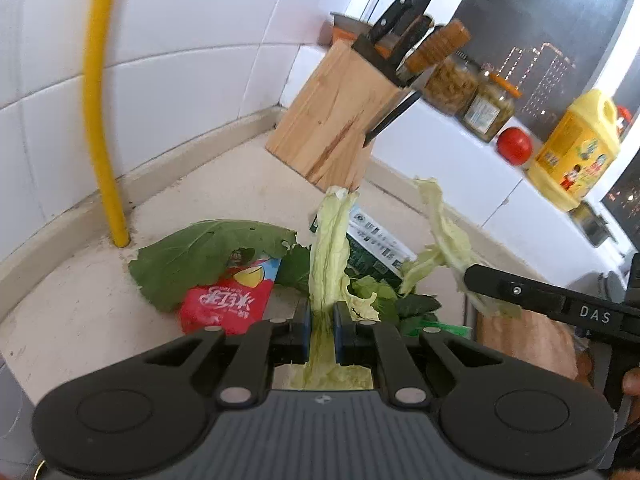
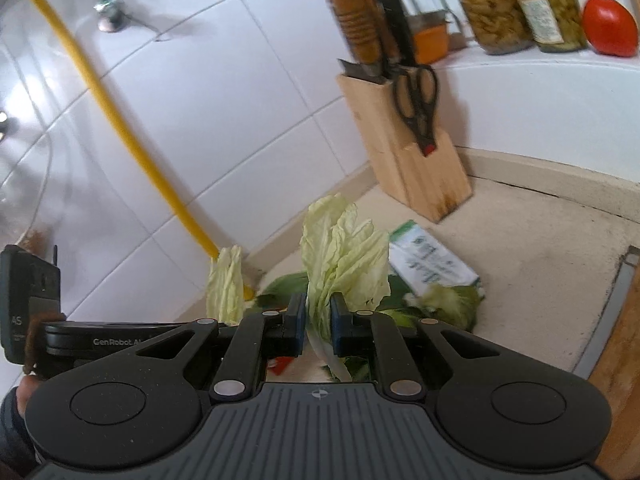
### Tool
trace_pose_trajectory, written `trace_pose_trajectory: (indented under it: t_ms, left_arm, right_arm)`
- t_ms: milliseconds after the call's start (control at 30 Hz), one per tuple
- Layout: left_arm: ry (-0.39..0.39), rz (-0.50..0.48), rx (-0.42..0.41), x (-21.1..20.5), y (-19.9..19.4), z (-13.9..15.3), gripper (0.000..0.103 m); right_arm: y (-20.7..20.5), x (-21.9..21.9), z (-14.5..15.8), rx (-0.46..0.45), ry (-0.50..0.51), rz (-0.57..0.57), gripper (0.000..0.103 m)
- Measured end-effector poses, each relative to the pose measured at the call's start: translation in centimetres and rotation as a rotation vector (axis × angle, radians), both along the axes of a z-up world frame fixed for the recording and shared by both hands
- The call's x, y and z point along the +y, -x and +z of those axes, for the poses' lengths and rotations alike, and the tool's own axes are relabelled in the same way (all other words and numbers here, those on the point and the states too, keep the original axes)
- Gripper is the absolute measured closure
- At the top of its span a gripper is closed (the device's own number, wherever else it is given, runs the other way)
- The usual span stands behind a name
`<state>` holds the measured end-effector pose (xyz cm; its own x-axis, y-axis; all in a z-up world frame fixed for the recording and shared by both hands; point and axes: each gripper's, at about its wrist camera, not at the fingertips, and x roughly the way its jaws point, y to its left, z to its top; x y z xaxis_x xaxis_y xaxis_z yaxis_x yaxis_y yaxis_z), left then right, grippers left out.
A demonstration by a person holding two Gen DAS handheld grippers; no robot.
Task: Collect trash
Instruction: 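Carry the cabbage stalk with the left tool while the right tool carries the leaf to the bin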
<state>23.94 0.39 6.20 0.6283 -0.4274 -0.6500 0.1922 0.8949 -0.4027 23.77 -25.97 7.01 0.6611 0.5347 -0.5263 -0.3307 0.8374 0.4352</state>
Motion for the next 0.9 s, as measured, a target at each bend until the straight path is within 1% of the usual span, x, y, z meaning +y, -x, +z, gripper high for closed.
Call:
trace_pose_trajectory:
  t_ms: [133, 300, 367, 633, 800, 900]
  left_arm:
    - [0.036, 0.023, -0.014, 1.2, 1.6, 0.1, 0.095]
    - [0.043, 0.065, -0.03, 3.3, 4.1, 0.2, 0.095]
    - [0.057, 0.09, -0.028, 4.3, 5.0, 0.1, 0.095]
    - [0.067, 0.204, -0.025, 8.3, 9.4, -0.7, 0.095]
    - [0.046, 0.294, -0.03, 11.0, 12.6, -1.0, 0.095]
    - [0.046, 0.346, -0.028, 12.4, 14.6, -1.2, 0.095]
  right_arm:
    - [1.4, 2.0, 1.4, -0.024, 0.013, 0.035, 0.085]
    - [2.8, 4.6, 2.0, -0.025, 0.013, 0.079, 0.085]
    - [3.3, 5.9, 2.0, -0.016, 0.015, 0.108, 0.085]
    - [4.7, 11.4, 1.3, 0.023, 0.011, 0.249, 0.085]
    - [5.4, 14.9, 0.7, 0.046, 0.001, 0.344, 0.085]
    - [6.1, 17.1, 0.4, 0.058, -0.005, 0.399, 0.085]
